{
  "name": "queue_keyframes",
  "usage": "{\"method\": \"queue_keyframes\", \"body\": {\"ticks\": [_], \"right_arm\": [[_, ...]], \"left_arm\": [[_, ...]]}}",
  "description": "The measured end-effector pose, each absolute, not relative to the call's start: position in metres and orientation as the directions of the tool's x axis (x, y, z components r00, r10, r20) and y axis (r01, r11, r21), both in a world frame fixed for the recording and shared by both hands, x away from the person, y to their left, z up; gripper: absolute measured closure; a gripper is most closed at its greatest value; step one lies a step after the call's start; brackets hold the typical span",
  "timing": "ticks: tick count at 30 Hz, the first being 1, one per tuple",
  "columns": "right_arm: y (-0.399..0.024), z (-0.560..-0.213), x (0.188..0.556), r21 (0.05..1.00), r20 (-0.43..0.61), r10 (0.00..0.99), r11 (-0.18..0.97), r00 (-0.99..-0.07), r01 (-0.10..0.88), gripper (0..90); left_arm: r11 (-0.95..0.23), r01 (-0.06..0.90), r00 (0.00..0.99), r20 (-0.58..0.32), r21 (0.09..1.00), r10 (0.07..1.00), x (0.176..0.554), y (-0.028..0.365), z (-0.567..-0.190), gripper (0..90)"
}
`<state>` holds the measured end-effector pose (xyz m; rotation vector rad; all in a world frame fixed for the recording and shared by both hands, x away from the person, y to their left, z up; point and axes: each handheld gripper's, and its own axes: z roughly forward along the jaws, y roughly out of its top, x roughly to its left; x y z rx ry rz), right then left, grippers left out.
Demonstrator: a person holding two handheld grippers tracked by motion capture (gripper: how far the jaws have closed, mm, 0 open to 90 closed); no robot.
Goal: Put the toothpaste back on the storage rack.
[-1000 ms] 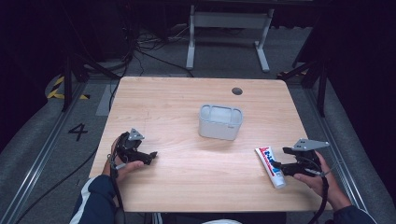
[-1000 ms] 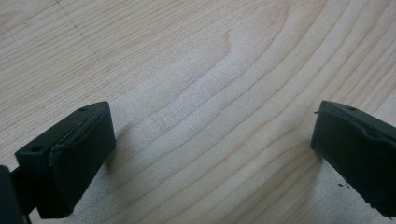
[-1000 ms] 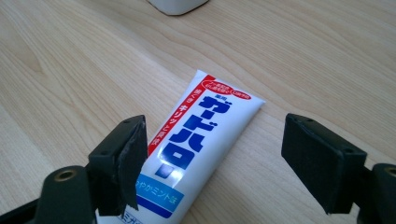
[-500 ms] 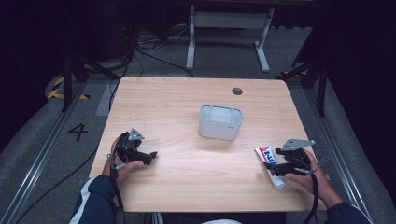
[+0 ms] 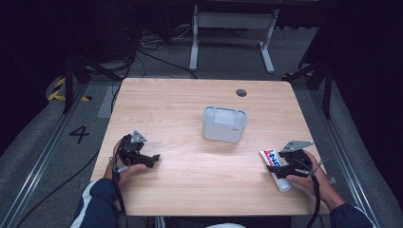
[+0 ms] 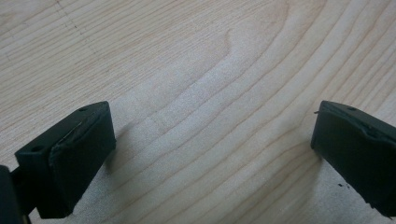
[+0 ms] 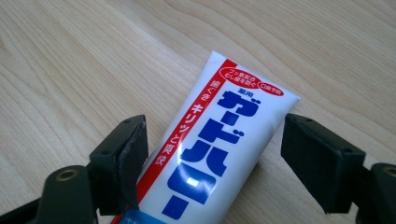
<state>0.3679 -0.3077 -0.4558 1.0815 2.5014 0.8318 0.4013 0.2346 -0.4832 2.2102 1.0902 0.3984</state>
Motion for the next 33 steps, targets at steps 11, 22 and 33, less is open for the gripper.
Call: {"method": "queue_keyframes", "body": {"ticks": [11, 22, 33], "right_arm": [[-0.302, -0.461, 0.376, 0.557, -0.018, 0.752, 0.555, -0.659, 0.618, 21.4], [-0.295, -0.463, 0.385, 0.516, -0.01, 0.772, 0.548, -0.635, 0.658, 21.8], [-0.287, -0.458, 0.394, 0.439, 0.006, 0.768, 0.573, -0.64, 0.692, 25.3]], "left_arm": [[-0.456, 0.6, 0.611, -0.008, 0.658, 0.792, 0.401, 0.235, -0.483, 0.1], [-0.456, 0.599, 0.612, -0.01, 0.658, 0.791, 0.401, 0.235, -0.483, 0.1], [-0.456, 0.6, 0.611, -0.008, 0.657, 0.792, 0.401, 0.235, -0.483, 0.1]]}}
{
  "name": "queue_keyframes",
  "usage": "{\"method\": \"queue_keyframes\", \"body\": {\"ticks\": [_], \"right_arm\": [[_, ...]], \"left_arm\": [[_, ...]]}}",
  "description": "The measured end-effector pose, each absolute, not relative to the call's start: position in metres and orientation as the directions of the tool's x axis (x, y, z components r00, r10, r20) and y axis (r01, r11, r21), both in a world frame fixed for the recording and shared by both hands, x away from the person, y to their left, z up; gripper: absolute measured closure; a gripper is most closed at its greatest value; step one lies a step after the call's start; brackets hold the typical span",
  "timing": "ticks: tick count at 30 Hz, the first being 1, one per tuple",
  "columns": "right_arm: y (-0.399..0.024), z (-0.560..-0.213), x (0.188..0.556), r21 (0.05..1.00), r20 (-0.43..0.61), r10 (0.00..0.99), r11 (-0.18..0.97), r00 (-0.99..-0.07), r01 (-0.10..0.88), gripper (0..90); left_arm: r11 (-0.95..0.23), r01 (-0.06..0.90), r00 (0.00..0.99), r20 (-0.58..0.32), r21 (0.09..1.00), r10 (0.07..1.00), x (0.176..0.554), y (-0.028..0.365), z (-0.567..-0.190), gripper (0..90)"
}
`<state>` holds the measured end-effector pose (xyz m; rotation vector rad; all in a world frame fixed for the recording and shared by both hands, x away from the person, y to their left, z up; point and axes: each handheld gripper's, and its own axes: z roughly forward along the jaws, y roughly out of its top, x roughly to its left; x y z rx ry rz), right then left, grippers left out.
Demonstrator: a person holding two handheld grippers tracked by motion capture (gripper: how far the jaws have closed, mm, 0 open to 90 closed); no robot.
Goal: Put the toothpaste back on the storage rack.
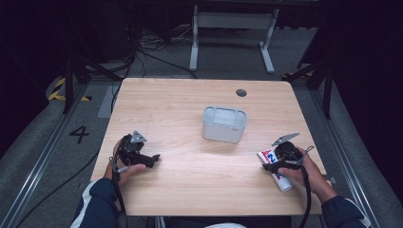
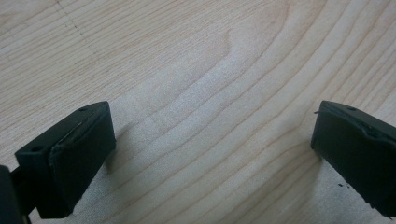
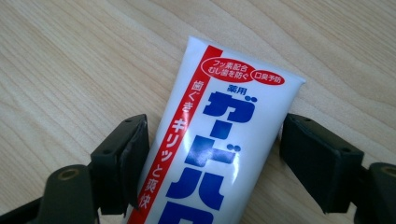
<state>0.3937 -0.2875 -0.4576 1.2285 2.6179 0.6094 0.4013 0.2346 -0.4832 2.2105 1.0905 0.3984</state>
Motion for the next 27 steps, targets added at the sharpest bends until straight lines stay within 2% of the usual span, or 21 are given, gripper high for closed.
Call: {"method": "queue_keyframes", "body": {"ticks": [14, 21, 27], "right_arm": [[-0.274, -0.451, 0.409, 0.304, 0.003, 0.753, 0.626, -0.658, 0.718, 27.6], [-0.273, -0.451, 0.409, 0.306, 0.001, 0.751, 0.628, -0.66, 0.715, 28.0], [-0.272, -0.45, 0.407, 0.303, -0.003, 0.745, 0.636, -0.667, 0.709, 32.5]], "left_arm": [[-0.456, 0.6, 0.611, -0.008, 0.657, 0.792, 0.401, 0.235, -0.483, 0.1], [-0.455, 0.599, 0.612, -0.01, 0.659, 0.791, 0.401, 0.235, -0.483, 0.1], [-0.454, 0.6, 0.611, -0.011, 0.659, 0.791, 0.401, 0.235, -0.483, 0.1]]}}
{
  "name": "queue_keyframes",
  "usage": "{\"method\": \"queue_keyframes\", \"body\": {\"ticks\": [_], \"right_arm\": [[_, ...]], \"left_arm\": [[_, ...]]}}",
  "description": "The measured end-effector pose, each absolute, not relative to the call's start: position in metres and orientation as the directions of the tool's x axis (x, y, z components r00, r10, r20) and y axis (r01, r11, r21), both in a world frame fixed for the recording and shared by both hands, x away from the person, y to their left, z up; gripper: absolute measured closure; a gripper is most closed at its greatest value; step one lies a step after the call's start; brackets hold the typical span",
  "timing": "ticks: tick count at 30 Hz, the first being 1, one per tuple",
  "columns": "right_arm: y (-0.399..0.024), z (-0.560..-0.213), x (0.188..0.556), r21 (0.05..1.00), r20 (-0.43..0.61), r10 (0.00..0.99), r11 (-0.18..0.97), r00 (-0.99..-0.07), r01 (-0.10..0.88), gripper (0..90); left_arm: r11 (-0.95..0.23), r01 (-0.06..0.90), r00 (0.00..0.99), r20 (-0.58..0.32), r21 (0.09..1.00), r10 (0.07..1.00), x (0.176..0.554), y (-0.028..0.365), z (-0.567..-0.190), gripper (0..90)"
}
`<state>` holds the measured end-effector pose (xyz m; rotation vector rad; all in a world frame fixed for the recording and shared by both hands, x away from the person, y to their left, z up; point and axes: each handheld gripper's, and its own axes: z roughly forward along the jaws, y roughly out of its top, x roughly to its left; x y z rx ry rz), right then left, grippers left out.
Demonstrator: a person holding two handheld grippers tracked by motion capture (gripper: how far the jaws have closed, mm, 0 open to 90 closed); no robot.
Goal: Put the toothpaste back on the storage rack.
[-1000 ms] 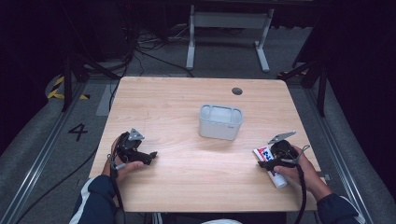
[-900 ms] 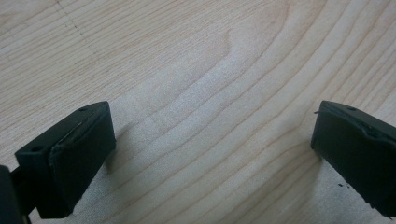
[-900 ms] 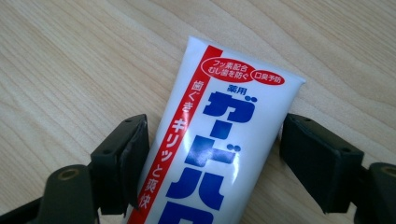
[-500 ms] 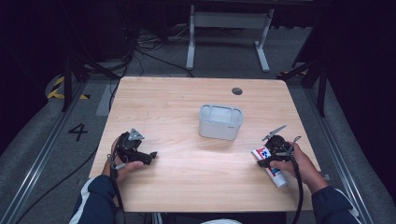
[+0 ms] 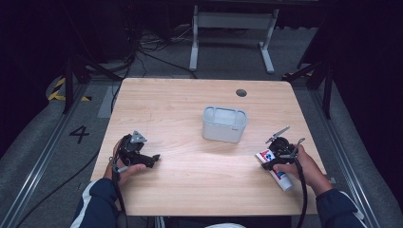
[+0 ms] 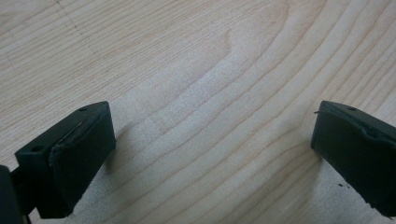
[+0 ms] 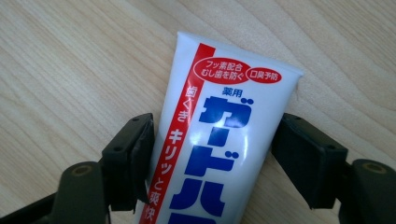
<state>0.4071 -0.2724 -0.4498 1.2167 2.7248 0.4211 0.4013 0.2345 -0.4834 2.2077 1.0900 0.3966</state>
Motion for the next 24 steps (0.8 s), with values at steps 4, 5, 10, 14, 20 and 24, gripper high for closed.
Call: {"method": "queue_keyframes", "body": {"ticks": [4, 5, 10, 14, 20, 24], "right_arm": [[-0.2711, -0.4486, 0.4051, 0.302, -0.002, 0.722, 0.66, -0.692, 0.688, 38.8], [-0.2709, -0.4483, 0.4046, 0.301, -0.003, 0.717, 0.665, -0.697, 0.683, 39.8], [-0.2709, -0.4479, 0.4034, 0.305, -0.003, 0.704, 0.677, -0.71, 0.67, 42.6], [-0.2711, -0.4474, 0.4026, 0.308, -0.002, 0.696, 0.683, -0.718, 0.662, 46.2], [-0.2721, -0.4462, 0.4014, 0.317, -0.002, 0.682, 0.694, -0.731, 0.646, 52.6], [-0.2732, -0.4452, 0.4006, 0.324, 0.002, 0.68, 0.693, -0.734, 0.643, 55.6]], "left_arm": [[-0.455, 0.6, 0.612, -0.01, 0.658, 0.791, 0.4013, 0.2346, -0.4833, 0.1], [-0.455, 0.599, 0.612, -0.01, 0.659, 0.791, 0.4014, 0.2346, -0.4834, 0.1], [-0.456, 0.6, 0.611, -0.008, 0.657, 0.792, 0.4013, 0.2345, -0.4832, 0.1], [-0.455, 0.599, 0.612, -0.01, 0.659, 0.791, 0.4014, 0.2346, -0.4833, 0.1], [-0.455, 0.599, 0.612, -0.01, 0.659, 0.791, 0.4014, 0.2346, -0.4833, 0.1], [-0.456, 0.6, 0.611, -0.009, 0.657, 0.791, 0.4014, 0.2346, -0.4832, 0.1]]}}
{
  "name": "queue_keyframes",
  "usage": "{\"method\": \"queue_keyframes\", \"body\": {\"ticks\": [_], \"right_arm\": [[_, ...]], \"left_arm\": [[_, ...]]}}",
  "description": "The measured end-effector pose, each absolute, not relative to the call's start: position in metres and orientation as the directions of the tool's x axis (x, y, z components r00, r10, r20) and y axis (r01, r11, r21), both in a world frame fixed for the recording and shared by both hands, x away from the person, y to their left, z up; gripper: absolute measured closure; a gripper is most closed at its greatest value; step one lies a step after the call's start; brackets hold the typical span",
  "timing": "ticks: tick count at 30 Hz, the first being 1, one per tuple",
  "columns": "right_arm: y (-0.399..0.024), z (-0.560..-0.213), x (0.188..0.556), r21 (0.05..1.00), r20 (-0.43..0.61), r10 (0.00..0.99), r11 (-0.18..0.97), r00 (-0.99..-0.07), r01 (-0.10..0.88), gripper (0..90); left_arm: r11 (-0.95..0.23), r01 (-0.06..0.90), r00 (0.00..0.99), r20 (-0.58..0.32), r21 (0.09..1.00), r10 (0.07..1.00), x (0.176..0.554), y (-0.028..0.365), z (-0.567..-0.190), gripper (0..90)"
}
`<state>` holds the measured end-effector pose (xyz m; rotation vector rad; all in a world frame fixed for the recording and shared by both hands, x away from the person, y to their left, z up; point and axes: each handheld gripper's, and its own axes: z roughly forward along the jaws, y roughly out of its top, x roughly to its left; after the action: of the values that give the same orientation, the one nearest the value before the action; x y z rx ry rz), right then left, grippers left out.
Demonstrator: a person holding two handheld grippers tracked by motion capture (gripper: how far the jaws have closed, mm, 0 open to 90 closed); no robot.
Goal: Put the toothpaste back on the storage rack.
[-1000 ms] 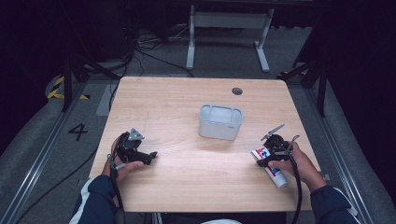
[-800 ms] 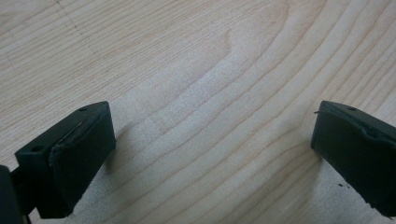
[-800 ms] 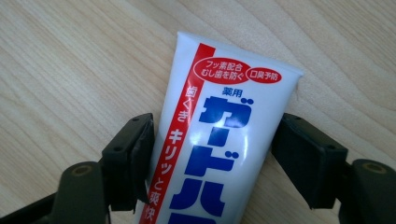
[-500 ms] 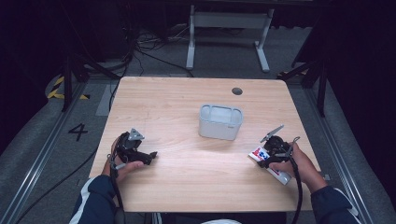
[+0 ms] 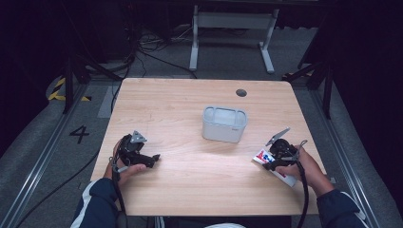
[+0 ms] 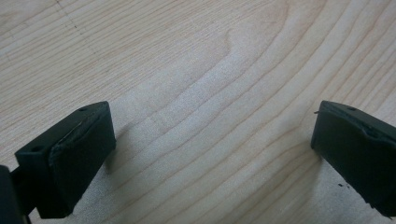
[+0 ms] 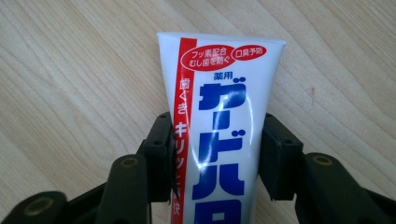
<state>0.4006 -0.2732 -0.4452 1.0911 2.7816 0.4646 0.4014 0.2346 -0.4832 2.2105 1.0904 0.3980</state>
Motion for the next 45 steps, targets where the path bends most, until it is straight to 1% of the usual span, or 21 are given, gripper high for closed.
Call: {"method": "queue_keyframes", "body": {"ticks": [6, 15, 31, 45], "right_arm": [[-0.276, -0.443, 0.399, 0.339, 0.011, 0.67, 0.696, -0.743, 0.633, 60.4], [-0.281, -0.438, 0.395, 0.367, 0.023, 0.661, 0.692, -0.75, 0.621, 63.9], [-0.3, -0.425, 0.389, 0.454, 0.049, 0.664, 0.65, -0.746, 0.609, 65.3], [-0.309, -0.415, 0.387, 0.507, 0.062, 0.668, 0.619, -0.742, 0.6, 66.1]], "left_arm": [[-0.455, 0.599, 0.612, -0.01, 0.659, 0.791, 0.401, 0.235, -0.483, 0.1], [-0.454, 0.6, 0.611, -0.011, 0.659, 0.791, 0.401, 0.235, -0.483, 0.1], [-0.456, 0.599, 0.613, -0.011, 0.658, 0.79, 0.402, 0.235, -0.483, 0.1], [-0.456, 0.6, 0.613, -0.011, 0.657, 0.79, 0.402, 0.234, -0.483, 0.1]]}}
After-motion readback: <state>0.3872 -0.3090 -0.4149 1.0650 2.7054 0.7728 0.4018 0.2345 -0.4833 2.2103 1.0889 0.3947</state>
